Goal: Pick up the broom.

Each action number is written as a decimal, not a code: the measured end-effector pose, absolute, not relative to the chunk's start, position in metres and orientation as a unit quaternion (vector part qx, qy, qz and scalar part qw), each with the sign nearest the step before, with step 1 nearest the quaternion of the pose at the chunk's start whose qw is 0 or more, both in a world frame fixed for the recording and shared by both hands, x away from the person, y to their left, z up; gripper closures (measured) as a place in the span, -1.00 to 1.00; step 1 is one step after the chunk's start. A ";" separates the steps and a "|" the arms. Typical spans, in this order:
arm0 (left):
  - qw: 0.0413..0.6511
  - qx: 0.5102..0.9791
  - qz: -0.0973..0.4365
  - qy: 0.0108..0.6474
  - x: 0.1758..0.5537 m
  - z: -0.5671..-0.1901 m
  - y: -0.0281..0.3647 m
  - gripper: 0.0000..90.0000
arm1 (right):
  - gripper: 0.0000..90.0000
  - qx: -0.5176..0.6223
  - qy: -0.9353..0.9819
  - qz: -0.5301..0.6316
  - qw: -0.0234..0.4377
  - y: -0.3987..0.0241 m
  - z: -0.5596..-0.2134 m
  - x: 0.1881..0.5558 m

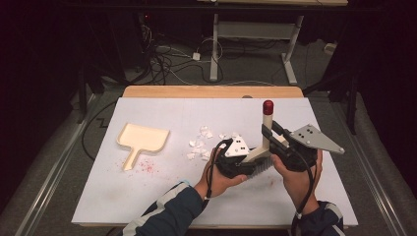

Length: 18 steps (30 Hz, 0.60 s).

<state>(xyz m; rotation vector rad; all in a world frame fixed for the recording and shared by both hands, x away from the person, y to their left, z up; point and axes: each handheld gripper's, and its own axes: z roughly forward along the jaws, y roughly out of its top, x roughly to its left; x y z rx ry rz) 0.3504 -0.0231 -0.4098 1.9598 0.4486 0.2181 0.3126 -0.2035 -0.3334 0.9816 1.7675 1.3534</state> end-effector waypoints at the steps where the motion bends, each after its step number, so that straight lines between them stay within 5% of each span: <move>1: 0.530 0.821 0.092 0.189 0.351 -0.410 -0.023 0.39 | 0.56 0.380 0.682 0.522 0.345 -0.204 -0.333 0.312; 18: 0.494 0.846 0.107 0.169 0.351 -0.404 0.007 0.46 | 0.45 0.339 0.715 0.532 0.302 -0.205 -0.332 0.311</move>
